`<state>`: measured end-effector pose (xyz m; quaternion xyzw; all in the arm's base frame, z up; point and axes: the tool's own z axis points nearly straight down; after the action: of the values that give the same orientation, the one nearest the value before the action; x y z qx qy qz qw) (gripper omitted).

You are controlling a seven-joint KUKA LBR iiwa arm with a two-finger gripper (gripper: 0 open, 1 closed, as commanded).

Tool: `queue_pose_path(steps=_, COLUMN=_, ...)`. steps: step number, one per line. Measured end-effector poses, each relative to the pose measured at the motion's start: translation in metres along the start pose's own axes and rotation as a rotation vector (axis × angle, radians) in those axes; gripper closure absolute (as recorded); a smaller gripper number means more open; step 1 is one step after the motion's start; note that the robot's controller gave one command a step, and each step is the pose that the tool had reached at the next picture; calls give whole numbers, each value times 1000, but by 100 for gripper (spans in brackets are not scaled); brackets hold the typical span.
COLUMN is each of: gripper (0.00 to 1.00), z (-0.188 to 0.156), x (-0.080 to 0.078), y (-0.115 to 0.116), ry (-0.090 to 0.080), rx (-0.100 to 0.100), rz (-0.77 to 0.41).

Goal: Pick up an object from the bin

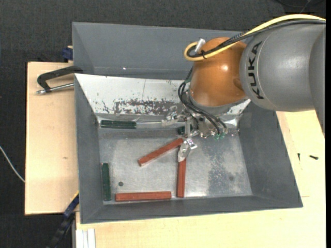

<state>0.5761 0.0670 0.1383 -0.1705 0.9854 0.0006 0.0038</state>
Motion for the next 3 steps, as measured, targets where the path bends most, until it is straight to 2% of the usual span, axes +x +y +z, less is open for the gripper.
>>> queue_pose_path(steps=1, gripper=0, z=64, x=-3, y=14, ry=3, rx=-1, rz=-74)
queue_pose_path(steps=2, gripper=100, z=55, x=-4, y=13, ry=0, rx=0, rz=-76)
queue_pose_path(steps=3, gripper=100, z=55, x=-4, y=13, ry=0, rx=0, rz=-77)
